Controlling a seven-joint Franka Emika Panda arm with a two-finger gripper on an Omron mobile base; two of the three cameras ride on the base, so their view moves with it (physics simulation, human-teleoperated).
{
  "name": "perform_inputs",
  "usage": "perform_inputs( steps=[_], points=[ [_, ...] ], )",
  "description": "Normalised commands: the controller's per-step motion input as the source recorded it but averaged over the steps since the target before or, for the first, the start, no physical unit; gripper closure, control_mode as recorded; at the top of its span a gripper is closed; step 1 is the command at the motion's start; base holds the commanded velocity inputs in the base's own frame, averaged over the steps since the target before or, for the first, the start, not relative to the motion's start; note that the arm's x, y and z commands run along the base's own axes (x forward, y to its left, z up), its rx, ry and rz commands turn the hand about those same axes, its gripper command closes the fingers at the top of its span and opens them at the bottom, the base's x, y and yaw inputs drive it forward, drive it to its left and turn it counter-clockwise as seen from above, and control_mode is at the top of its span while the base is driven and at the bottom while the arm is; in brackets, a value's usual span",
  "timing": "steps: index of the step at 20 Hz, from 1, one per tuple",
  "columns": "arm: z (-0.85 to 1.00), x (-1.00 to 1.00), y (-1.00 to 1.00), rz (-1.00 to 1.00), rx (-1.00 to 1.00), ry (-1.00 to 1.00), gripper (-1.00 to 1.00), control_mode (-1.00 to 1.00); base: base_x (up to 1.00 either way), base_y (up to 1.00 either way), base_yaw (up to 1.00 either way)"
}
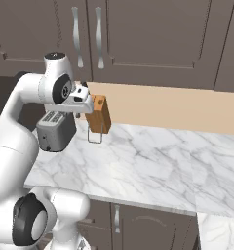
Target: Move the bowls from the cabinet to the plates on the dining table.
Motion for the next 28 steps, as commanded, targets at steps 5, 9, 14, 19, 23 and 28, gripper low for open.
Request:
perform_inputs(
  steps=[5, 9, 14, 19, 23, 28],
  points=[
    [0.08, 0.06, -0.07, 0.01, 0.0, -0.04, -1.0, -1.0, 0.0, 0.0, 0.0],
    [0.45, -0.11, -0.31, -0.03, -0.03, -0.18, -1.0, -1.0, 0.0, 0.0, 0.0],
    [0.37, -0.26, -0.35, -0.01, -0.12, -0.21, -1.0, -1.0, 0.0, 0.0, 0.0],
    [0.2, -0.41, -0.21, 0.0, -0.1, -0.24, -1.0, -1.0, 0.0, 0.0, 0.0],
    [0.17, -0.4, -0.12, 0.0, -0.05, -0.27, -1.0, -1.0, 0.0, 0.0, 0.0],
    [0.4, -0.23, -0.16, 0.0, 0.0, -0.21, -1.0, -1.0, 0.0, 0.0, 0.0]
  ],
)
